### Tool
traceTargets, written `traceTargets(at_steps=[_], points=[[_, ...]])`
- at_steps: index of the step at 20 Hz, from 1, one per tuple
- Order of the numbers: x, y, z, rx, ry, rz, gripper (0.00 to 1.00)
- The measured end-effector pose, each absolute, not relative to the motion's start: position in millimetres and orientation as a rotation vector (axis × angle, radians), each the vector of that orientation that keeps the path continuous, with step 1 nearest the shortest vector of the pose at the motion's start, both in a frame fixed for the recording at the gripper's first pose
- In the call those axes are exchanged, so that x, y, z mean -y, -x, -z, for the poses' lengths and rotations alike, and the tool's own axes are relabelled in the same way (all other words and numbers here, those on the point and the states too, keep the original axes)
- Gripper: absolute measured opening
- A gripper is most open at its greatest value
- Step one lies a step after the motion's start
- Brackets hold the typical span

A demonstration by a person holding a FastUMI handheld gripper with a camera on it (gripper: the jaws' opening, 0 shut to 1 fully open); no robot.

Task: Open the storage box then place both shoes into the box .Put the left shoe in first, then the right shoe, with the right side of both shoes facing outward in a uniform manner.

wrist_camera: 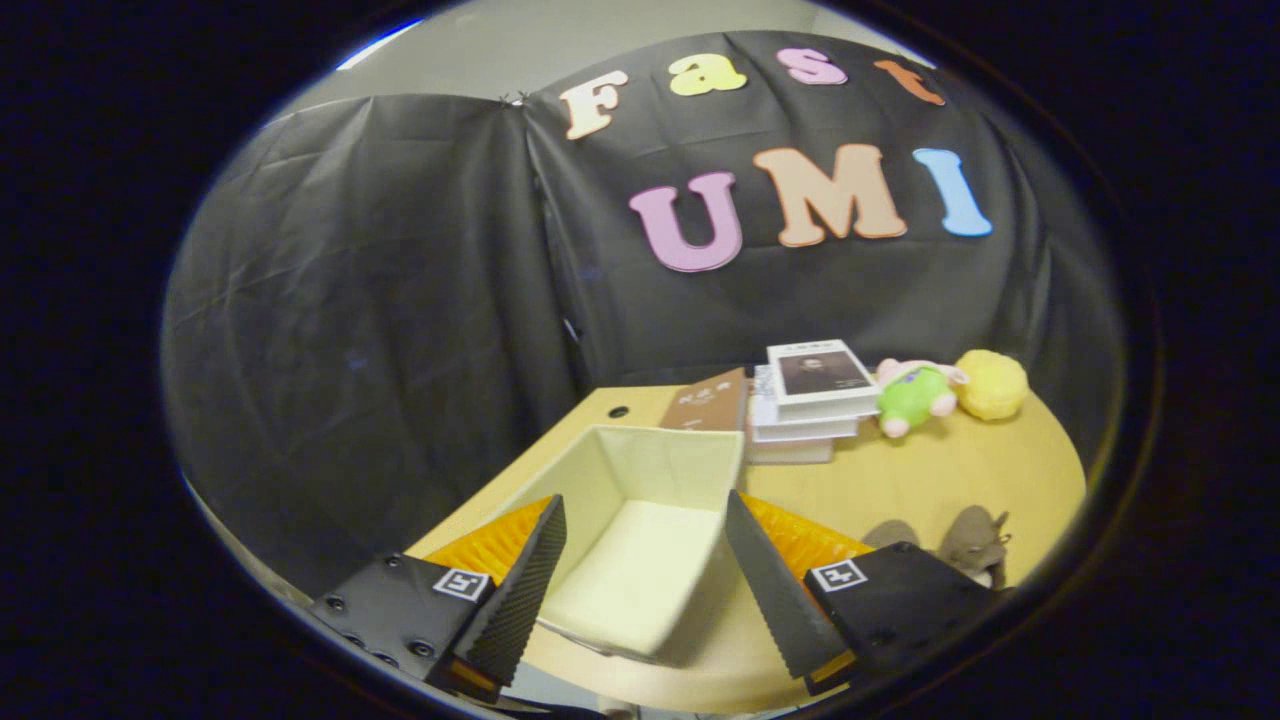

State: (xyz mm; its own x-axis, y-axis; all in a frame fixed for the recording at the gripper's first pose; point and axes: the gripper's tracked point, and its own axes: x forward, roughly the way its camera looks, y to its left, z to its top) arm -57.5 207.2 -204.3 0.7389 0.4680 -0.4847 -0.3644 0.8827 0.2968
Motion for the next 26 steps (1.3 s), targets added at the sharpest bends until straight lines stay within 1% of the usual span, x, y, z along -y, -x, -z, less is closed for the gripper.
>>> traceTargets(at_steps=[6, 8, 11, 17, 21, 25, 26], points=[[-95.0, 52.6, 241.1, -0.617, -0.109, -0.294, 1.0], [-70.5, 51.2, 260.1, -0.64, -0.077, -0.264, 1.0], [-45.9, 59.5, 302.6, -0.735, -0.059, -0.258, 1.0], [-27.3, 80.4, 385.2, -0.942, -0.066, -0.24, 0.88], [-32.7, 84.3, 411.4, -1.024, -0.053, -0.218, 0.6], [-34.9, 82.0, 415.7, -1.06, -0.049, -0.202, 0.32], [-28.2, 75.6, 416.5, -1.056, -0.036, -0.15, 0.26]])
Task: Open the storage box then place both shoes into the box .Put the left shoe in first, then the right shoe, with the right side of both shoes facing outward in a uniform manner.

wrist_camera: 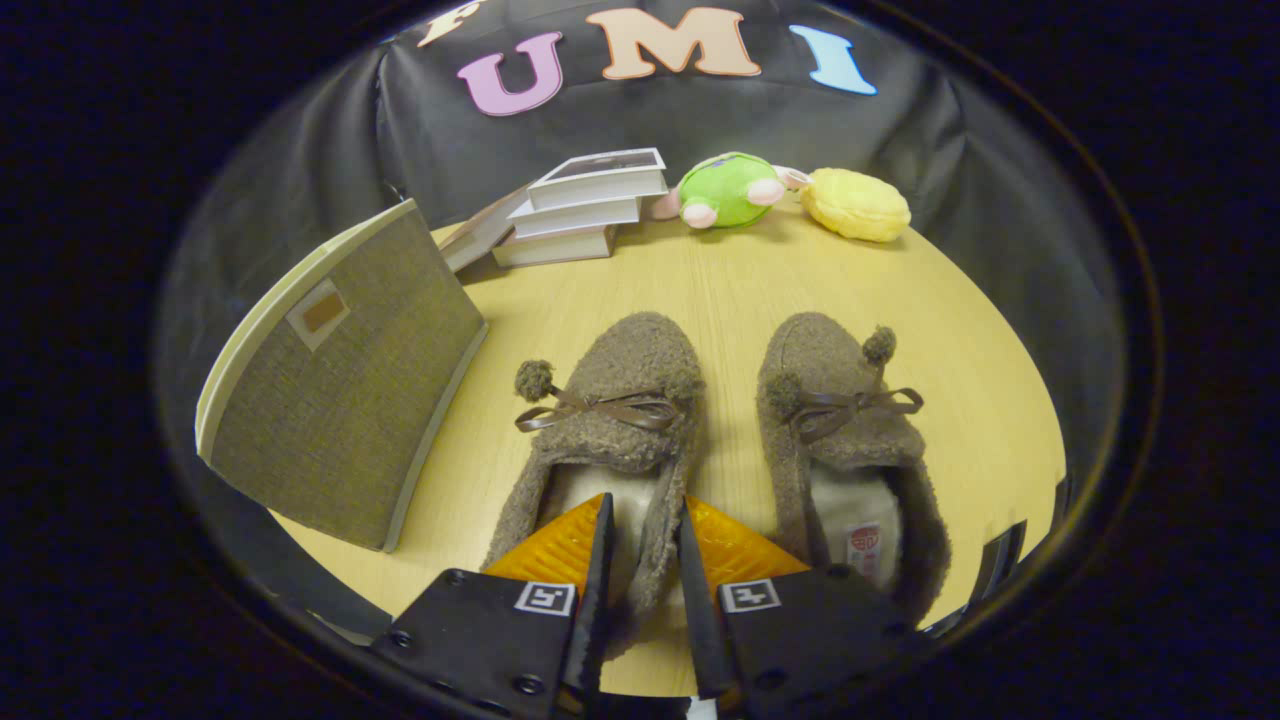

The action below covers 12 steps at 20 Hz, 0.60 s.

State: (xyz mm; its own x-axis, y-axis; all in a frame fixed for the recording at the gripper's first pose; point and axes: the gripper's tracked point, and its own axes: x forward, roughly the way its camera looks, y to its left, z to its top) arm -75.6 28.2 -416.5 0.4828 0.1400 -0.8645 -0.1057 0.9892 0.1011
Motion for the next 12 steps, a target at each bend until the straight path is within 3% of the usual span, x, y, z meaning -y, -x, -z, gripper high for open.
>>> traceTargets(at_steps=[2, 3, 4, 12], points=[[-29.2, 76.5, 418.2, -1.093, -0.056, -0.131, 0.12], [-26.4, 74.1, 414.2, -1.098, -0.067, -0.104, 0.12], [-27.1, 78.0, 412.9, -1.109, -0.079, -0.09, 0.04], [-52.7, 54.1, 342.7, -1.045, -0.201, 0.012, 0.04]])
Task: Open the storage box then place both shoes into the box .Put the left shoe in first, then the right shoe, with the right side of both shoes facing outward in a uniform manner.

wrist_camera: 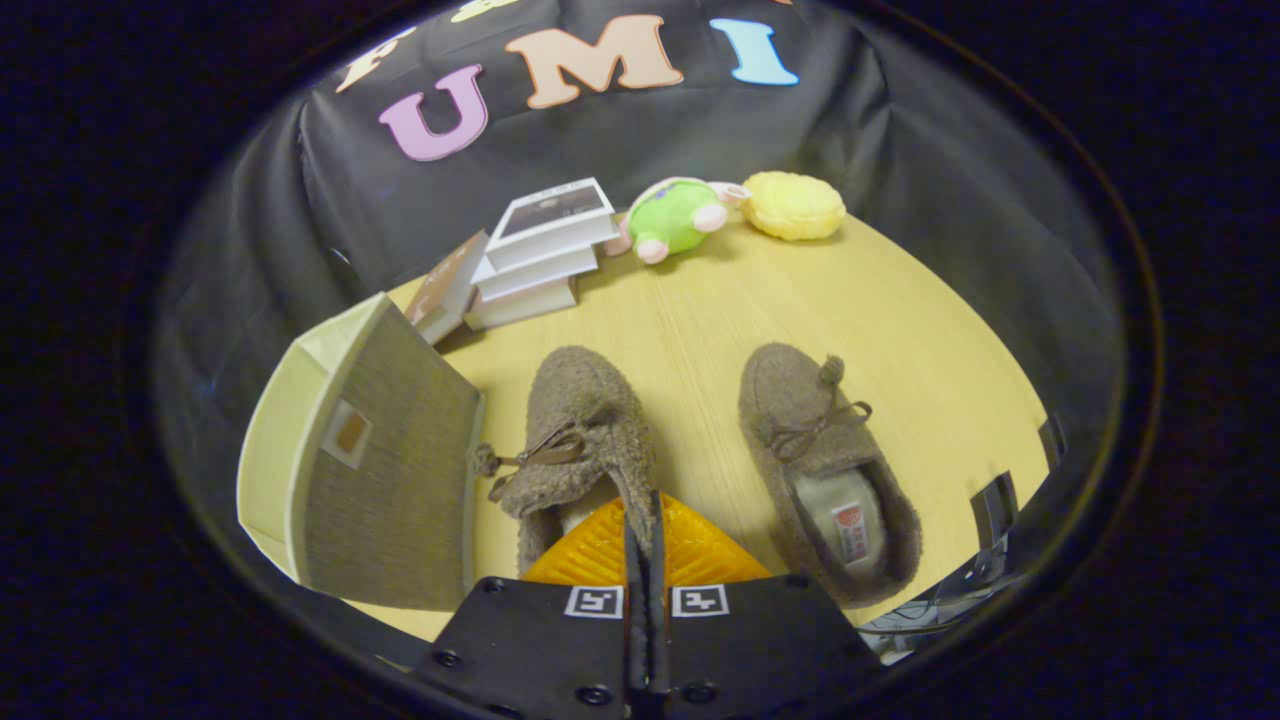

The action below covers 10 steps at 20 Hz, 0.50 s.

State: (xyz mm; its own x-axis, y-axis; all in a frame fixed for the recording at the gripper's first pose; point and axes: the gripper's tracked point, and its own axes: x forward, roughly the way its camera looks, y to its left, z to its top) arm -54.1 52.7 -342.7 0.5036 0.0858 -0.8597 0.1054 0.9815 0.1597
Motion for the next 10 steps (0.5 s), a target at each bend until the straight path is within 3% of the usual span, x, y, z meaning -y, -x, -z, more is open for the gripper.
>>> traceTargets(at_steps=[10], points=[[-127.1, 9.4, 228.1, -0.893, -0.306, -0.037, 0.04]])
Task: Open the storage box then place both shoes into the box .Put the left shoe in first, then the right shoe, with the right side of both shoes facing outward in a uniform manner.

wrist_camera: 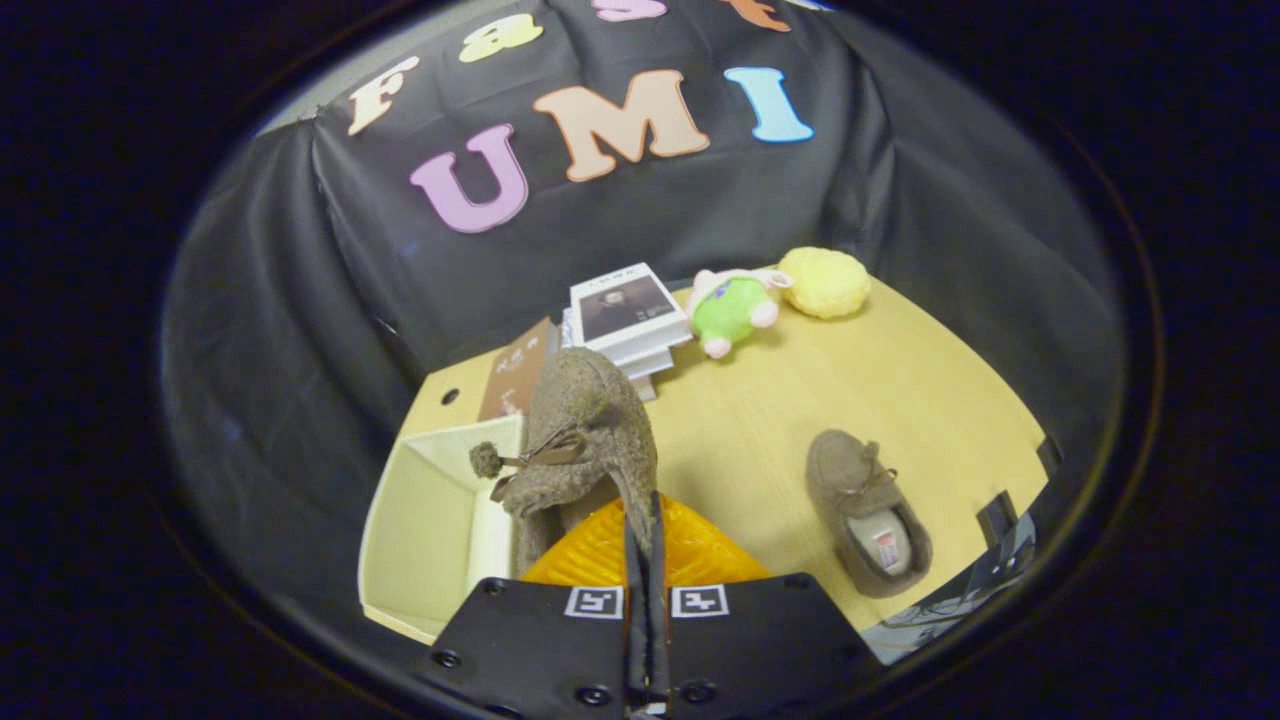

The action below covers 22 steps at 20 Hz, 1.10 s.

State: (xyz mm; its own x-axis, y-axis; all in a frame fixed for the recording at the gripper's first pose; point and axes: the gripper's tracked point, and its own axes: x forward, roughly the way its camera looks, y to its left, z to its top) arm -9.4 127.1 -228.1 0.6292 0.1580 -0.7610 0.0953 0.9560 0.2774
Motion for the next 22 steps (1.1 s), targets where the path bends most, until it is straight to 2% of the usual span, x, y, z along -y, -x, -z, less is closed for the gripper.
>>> traceTargets(at_steps=[4, 8, 17, 22], points=[[-188.0, 10.3, 217.1, -0.908, -0.355, -0.119, 0.04], [-252.4, 26.4, 241.1, -0.985, -0.39, -0.183, 0.04], [-321.6, 47.4, 320.3, -1.173, -0.403, -0.122, 0.04], [-347.3, 51.2, 344.8, -1.238, -0.323, -0.164, 0.04]])
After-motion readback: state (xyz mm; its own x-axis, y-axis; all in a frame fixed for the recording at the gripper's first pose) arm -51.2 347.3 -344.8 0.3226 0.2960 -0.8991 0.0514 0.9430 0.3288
